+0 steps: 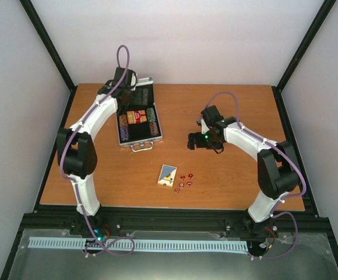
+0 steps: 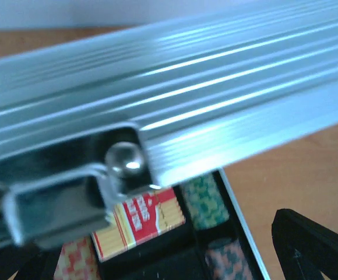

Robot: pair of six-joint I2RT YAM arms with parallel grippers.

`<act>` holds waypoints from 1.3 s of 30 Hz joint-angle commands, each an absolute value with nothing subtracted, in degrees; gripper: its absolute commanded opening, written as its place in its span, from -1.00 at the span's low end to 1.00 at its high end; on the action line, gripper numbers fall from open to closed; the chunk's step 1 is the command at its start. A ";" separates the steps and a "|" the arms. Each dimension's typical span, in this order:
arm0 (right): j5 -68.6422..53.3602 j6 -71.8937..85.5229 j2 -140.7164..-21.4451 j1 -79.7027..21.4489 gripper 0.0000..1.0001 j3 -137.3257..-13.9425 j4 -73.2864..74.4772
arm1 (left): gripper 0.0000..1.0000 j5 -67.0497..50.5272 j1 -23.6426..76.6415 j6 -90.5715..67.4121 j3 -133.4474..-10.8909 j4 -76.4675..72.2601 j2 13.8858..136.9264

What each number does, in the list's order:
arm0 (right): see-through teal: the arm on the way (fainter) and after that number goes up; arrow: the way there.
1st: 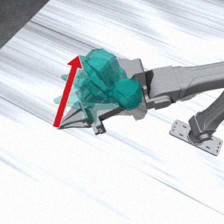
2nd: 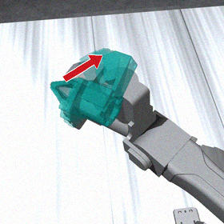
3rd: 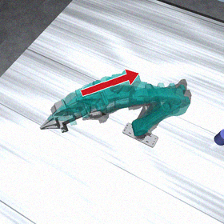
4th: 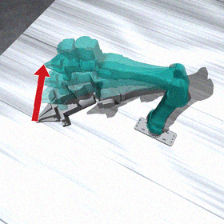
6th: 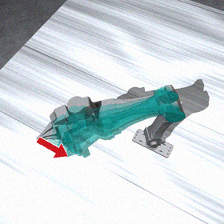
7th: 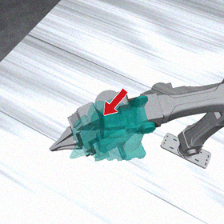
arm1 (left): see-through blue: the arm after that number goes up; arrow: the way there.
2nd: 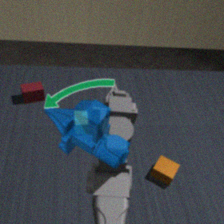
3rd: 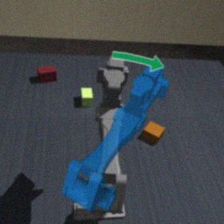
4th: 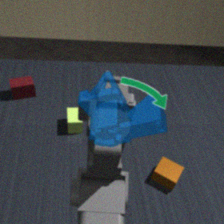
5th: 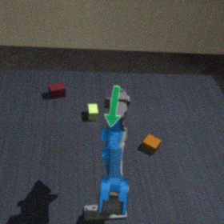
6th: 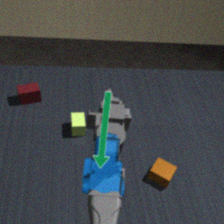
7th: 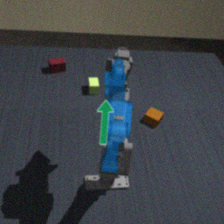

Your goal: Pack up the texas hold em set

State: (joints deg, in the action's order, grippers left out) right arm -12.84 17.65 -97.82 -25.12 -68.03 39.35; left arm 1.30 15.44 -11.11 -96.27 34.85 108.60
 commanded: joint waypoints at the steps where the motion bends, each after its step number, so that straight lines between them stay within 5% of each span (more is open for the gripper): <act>1: -12.51 16.51 -95.74 -24.90 1.00 -67.34 39.12 | 0.99 2.96 15.56 -8.31 -107.04 37.98 113.29; 39: -14.86 15.27 -93.81 -24.87 1.00 -63.72 37.93 | 0.99 -16.20 12.08 3.69 -120.62 40.51 121.34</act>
State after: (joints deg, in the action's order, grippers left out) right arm -14.22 15.68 -95.74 -25.12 -64.42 38.72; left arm -10.70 12.69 0.49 -120.40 41.63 122.30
